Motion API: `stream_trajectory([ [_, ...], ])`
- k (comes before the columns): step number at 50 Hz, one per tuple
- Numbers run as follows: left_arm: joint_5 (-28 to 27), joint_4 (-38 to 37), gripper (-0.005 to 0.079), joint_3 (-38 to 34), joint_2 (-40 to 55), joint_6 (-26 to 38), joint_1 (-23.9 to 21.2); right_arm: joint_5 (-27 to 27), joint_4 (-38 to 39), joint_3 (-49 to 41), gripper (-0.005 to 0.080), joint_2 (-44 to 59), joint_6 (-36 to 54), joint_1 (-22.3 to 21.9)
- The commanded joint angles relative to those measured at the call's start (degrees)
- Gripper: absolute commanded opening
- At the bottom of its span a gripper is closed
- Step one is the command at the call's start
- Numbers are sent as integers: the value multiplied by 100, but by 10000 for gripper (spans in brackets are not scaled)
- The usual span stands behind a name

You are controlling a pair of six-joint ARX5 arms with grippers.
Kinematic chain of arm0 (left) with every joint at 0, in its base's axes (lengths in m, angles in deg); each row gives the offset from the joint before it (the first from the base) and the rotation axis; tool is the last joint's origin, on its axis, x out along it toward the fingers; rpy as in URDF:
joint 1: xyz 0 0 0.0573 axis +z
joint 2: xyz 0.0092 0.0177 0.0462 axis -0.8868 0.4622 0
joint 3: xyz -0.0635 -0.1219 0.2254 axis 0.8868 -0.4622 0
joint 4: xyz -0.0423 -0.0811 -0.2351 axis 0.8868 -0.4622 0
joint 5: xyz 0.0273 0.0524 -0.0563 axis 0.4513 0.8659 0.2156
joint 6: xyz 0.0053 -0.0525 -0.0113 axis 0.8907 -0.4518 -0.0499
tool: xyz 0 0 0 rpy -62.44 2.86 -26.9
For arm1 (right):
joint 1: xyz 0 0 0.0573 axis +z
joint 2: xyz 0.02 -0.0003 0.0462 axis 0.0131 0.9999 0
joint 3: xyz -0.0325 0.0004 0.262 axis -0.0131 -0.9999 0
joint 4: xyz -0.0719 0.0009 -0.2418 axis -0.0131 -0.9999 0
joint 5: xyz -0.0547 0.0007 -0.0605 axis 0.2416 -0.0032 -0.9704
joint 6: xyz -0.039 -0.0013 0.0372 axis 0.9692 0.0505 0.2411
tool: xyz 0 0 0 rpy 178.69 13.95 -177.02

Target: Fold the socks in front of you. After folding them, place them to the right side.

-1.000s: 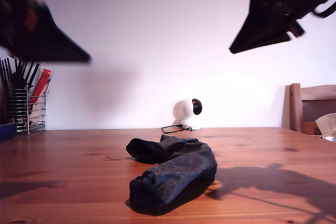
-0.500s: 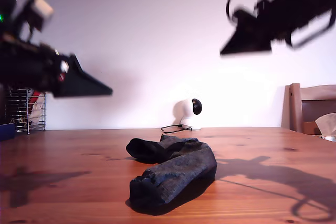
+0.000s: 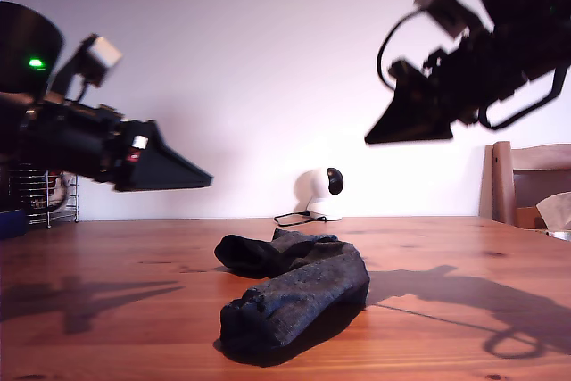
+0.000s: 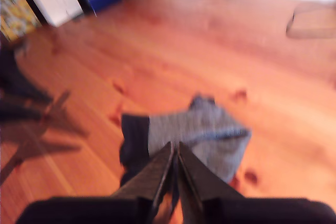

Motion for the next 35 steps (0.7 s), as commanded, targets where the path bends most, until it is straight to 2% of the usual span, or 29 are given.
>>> stream_trajectory([
  [1, 44, -9, 234, 72, 216, 505, -87, 46, 70, -76, -12, 13, -44, 0],
  [4, 131, -44, 259, 153, 332, 1080, -149, 46, 74, -76, -12, 13, -42, 0],
  [13, 393, -369, 260, 372, 706, 2876, -313, 46, 76, -76, -12, 13, 0, 0],
  [18, 636, -483, 292, 579, 984, 3126, -358, 48, 72, -76, -12, 13, 0, 0],
  [26, 1078, -474, 292, 879, 1259, 3692, -426, 157, 74, -76, -12, 13, 2, 0],
  [35, 1263, -490, 292, 1058, 1351, 4094, -461, 177, 76, -76, -12, 13, 2, 0],
])
